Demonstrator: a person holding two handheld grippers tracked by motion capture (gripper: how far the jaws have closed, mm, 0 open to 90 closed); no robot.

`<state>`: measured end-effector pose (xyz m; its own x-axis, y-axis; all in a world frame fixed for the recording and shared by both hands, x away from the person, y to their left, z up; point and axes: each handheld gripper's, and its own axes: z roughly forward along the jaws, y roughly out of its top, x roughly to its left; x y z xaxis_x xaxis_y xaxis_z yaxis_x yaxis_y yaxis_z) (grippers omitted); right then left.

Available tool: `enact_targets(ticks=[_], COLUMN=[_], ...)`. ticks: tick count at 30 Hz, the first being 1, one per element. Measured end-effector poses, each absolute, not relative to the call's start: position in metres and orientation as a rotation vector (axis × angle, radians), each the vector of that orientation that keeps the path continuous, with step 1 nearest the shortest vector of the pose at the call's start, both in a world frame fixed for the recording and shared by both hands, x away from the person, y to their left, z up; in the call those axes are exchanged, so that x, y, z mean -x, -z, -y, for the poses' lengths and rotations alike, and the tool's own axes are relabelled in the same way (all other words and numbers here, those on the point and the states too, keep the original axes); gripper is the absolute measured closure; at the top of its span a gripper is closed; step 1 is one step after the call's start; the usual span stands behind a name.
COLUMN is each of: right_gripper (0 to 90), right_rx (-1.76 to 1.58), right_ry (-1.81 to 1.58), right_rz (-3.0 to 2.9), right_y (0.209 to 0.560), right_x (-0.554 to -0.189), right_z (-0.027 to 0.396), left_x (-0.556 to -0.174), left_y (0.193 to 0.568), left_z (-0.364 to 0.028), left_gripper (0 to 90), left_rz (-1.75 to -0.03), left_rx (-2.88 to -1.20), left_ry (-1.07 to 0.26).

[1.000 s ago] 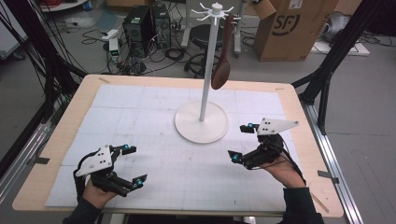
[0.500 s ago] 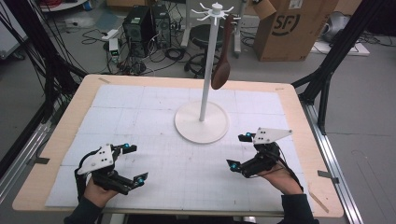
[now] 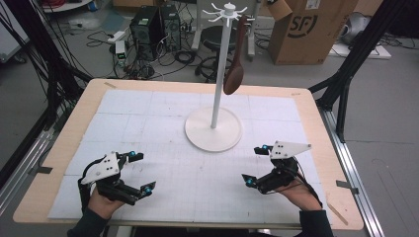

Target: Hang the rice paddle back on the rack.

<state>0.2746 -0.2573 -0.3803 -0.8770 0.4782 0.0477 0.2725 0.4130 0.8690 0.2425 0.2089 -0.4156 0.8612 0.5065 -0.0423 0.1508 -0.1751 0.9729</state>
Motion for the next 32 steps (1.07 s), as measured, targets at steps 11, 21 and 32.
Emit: enact_targets(ticks=[11,21,32], right_gripper=[0.6,0.6,0.6], right_rx=[-0.681,-0.683,-0.657], right_ry=[-1.459,-1.466,-1.483], right_rz=[-2.468,-2.474,-2.470], right_y=[0.388,0.393,0.394], right_x=[-0.268,-0.266,-0.267], right_z=[0.271,0.280,0.281], left_x=[-0.243,-0.244,-0.244], left_y=[0.417,0.419,0.419], left_z=[-0.211,-0.211,-0.214], left_gripper=[1.7,1.7,1.7], left_rz=[-0.510,-0.508,-0.508], left_rx=[-1.746,-1.750,-1.746], left_ry=[-0.331,-0.315,-0.313])
